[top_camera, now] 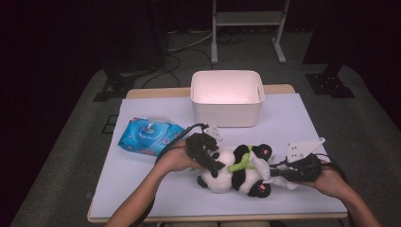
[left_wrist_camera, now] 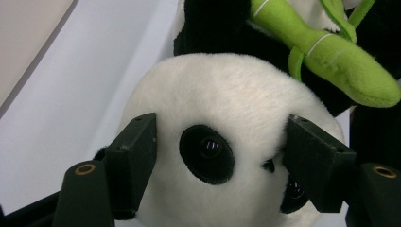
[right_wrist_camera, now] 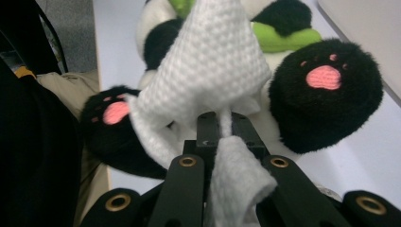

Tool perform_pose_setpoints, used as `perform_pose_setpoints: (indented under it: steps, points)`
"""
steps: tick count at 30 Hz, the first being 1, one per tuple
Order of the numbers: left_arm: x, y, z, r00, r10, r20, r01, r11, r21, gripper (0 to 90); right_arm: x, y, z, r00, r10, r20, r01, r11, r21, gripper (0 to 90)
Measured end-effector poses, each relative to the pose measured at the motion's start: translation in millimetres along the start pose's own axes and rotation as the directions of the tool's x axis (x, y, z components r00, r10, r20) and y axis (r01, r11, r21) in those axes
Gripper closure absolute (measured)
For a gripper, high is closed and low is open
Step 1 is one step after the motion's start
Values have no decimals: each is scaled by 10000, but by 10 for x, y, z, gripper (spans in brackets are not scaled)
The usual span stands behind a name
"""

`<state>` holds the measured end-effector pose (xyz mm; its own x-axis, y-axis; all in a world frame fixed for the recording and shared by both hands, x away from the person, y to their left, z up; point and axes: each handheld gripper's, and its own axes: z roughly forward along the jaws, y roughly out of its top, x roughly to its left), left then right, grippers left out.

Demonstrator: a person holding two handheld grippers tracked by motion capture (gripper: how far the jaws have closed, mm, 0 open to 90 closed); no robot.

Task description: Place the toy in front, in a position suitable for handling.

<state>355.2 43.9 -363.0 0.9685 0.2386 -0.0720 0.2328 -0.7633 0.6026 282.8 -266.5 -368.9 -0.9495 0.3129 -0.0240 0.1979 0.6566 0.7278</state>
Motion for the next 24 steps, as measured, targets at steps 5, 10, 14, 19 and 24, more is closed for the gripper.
perform_pose_setpoints:
  steps: [5, 10, 14, 19, 24]
  points:
    - [-13, 17, 6, 10000, 11, -58, -10, 10000, 64, 294, 128, 100, -4, 9984, -562, -74, 563, 9983, 123, 828]
    - [-36, 26, 5, 9998, 153, -158, -151, 9998, 119, 293, 198, 267, 153, 9939, -1062, -293, 1073, 9935, 371, 827]
    - [-37, 26, 9, 9998, 101, -160, -100, 9999, 77, 293, 204, 374, 278, 9899, -1358, -415, 1379, 9890, 531, 826]
    - [-40, 20, 6, 9997, 157, -165, -156, 9999, 74, 291, 227, 481, 354, 9857, -1602, -523, 1616, 9866, 237, 808]
    - [-48, 17, 10, 9997, 116, -196, -116, 9999, 19, 291, 274, 574, 412, 9816, -1896, -246, 1903, 9812, 321, 752]
